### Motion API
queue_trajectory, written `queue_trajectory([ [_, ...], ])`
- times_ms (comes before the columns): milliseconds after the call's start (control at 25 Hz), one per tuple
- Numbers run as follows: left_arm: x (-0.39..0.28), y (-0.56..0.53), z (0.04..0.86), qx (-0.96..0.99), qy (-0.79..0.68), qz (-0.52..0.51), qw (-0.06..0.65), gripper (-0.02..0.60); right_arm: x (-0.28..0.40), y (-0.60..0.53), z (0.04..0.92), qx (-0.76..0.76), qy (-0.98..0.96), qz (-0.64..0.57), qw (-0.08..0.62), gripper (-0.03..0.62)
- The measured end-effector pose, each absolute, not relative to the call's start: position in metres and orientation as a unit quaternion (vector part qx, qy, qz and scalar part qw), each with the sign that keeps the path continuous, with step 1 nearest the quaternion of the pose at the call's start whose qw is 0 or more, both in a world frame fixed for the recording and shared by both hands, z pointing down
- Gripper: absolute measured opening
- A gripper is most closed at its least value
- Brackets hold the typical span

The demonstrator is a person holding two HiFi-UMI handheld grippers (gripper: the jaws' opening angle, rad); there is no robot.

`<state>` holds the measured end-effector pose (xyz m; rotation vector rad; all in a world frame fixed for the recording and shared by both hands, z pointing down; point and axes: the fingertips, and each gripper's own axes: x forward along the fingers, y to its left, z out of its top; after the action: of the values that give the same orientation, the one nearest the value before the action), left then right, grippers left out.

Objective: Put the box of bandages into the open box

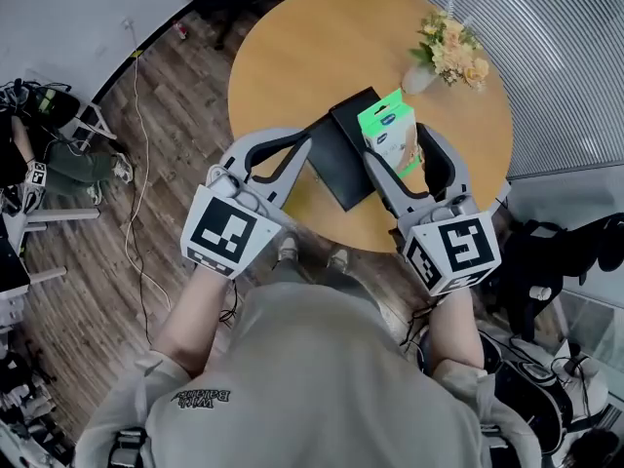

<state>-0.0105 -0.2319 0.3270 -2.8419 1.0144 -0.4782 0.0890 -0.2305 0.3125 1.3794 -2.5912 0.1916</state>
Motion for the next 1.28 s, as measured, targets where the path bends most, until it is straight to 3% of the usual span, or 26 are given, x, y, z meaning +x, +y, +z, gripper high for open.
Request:
queue_trajectory([
  [1280, -0.044, -0.274, 0.486, -0.912, 0.324, -0.227, -0.106, 0.022, 0.045, -0.272, 0.504, 0.422, -0.858, 0.165, 0.244, 0.307],
])
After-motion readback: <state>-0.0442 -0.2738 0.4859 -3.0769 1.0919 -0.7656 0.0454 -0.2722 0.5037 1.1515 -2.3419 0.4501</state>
